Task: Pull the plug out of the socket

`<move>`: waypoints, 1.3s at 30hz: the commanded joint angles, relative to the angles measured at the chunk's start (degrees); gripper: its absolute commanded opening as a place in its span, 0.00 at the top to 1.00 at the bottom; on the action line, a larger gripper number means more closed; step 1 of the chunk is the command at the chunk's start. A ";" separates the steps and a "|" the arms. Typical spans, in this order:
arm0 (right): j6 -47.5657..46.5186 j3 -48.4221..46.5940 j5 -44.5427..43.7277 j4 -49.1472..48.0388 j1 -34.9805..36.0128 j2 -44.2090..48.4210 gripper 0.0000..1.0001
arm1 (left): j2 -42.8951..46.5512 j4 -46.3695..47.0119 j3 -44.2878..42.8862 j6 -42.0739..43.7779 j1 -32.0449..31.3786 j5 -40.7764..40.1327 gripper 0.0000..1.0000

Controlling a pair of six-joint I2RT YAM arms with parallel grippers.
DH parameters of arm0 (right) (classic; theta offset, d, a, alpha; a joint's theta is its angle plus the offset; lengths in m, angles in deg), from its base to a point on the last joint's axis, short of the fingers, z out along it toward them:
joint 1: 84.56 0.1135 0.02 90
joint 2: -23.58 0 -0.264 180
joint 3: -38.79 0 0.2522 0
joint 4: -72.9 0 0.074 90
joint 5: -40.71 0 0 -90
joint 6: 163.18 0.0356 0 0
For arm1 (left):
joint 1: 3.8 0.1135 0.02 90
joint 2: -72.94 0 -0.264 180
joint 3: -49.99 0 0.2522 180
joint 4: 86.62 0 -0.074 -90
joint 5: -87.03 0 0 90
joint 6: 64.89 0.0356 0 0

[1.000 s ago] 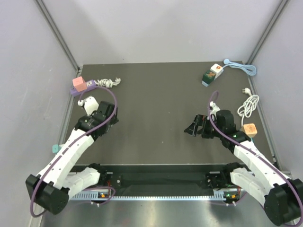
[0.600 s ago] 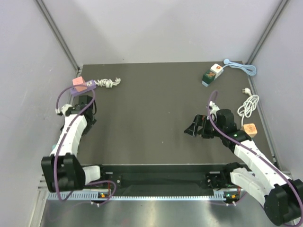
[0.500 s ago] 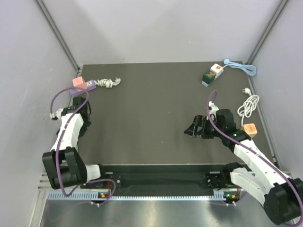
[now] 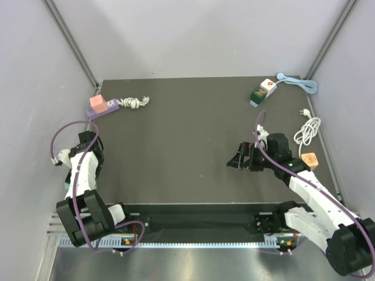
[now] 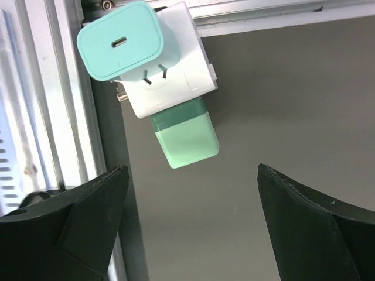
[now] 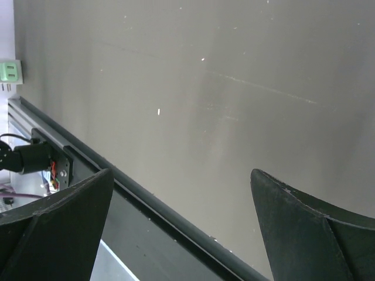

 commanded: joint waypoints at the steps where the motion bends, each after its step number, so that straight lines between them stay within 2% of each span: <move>1: -0.11 -1.25 1.82 -1.86 -0.38 0.77 0.00 | 2.46 4.35 1.87 -3.43 0.98 0.08 0.04; 9: -1.07 -1.43 2.26 -0.63 -0.38 2.00 0.00 | 3.60 6.64 3.98 -8.27 1.68 -0.18 0.06; 14: -1.16 -1.43 2.52 -0.27 -0.38 2.27 0.00 | 1.85 6.65 4.25 -11.43 2.30 -0.44 0.12; 16: -1.25 -1.43 2.52 -0.19 -0.46 2.35 0.00 | 0.71 5.94 4.16 -13.27 2.56 -1.05 0.12; 26: -1.25 -1.34 2.70 0.08 -0.38 2.53 0.00 | -2.37 7.61 5.74 -14.51 4.32 -2.11 0.12; 32: -1.25 -1.16 2.79 0.17 -0.38 2.79 0.00 | -3.87 9.37 5.74 -13.90 5.55 -2.64 0.22; 39: -0.90 -0.90 2.88 0.52 -0.38 4.20 0.00 | -5.36 10.77 6.27 -13.98 6.25 -2.90 0.23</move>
